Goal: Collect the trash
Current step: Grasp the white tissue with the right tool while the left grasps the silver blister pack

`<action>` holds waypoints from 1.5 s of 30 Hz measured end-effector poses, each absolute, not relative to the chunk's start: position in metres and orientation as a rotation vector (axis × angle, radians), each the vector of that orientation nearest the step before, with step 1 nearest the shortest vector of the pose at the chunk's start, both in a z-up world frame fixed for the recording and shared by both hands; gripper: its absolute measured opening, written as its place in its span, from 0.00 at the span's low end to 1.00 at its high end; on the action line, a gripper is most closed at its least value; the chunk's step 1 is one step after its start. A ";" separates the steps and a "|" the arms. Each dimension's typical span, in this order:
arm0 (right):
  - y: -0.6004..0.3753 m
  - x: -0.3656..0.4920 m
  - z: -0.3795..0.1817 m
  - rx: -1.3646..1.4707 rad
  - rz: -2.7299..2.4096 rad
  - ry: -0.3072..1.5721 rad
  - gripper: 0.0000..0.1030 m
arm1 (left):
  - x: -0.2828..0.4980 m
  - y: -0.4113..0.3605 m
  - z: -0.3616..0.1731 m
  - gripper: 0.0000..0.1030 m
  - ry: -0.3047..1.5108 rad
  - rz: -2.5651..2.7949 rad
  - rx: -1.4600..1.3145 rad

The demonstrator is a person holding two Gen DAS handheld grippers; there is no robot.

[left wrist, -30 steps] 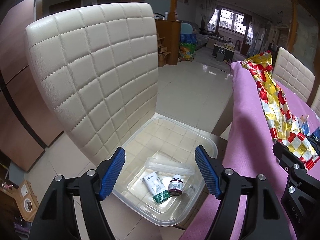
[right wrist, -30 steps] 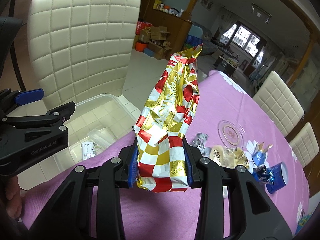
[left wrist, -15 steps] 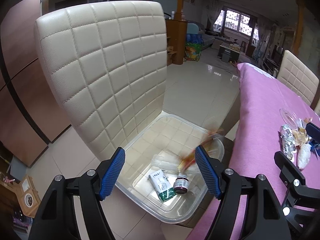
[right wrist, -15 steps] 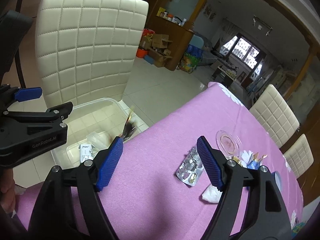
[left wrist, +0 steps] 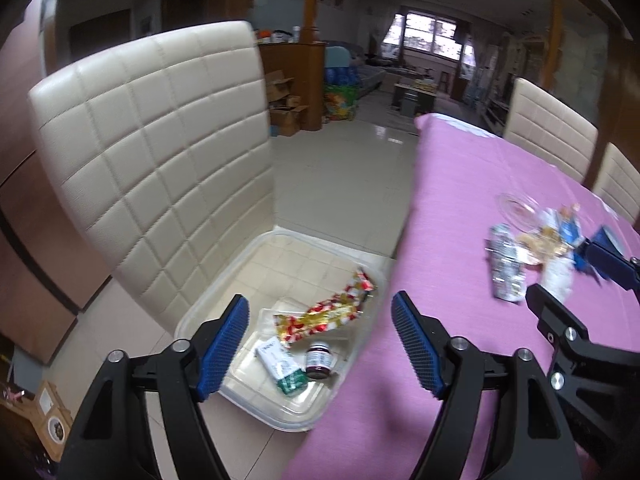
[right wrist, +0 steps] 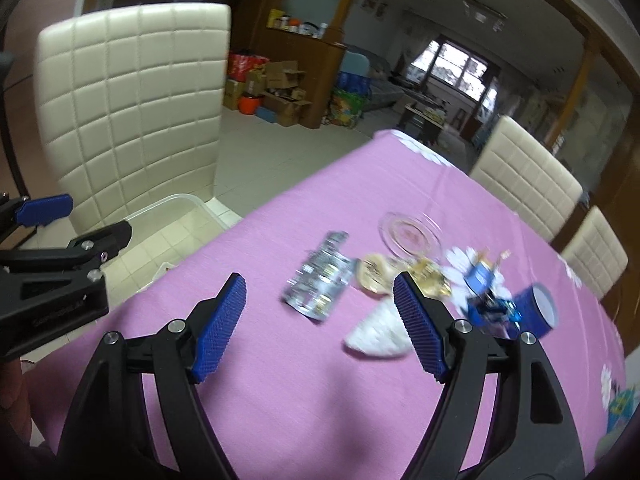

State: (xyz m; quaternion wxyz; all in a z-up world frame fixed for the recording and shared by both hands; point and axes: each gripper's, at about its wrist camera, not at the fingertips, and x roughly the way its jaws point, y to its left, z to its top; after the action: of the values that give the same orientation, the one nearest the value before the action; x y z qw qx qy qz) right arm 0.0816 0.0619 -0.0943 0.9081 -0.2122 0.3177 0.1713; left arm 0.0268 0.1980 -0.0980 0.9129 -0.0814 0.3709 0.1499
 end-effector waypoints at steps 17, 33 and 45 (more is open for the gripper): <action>-0.068 0.105 -0.099 -0.209 0.164 0.768 0.74 | 0.051 0.082 -0.088 0.85 0.771 0.084 0.014; -0.033 0.139 -0.111 -0.243 0.307 0.789 0.73 | 0.106 0.102 -0.105 0.85 0.833 0.180 -0.009; -0.034 0.165 -0.142 -0.093 0.489 0.941 0.25 | 0.126 0.098 -0.115 0.85 0.836 0.106 0.003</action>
State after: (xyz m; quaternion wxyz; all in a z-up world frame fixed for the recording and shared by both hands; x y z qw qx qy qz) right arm 0.1647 -0.0337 -0.1416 0.8616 -0.0445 0.4487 0.2331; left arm 0.1261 0.0978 -0.1153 0.9125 0.0016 0.4058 0.0517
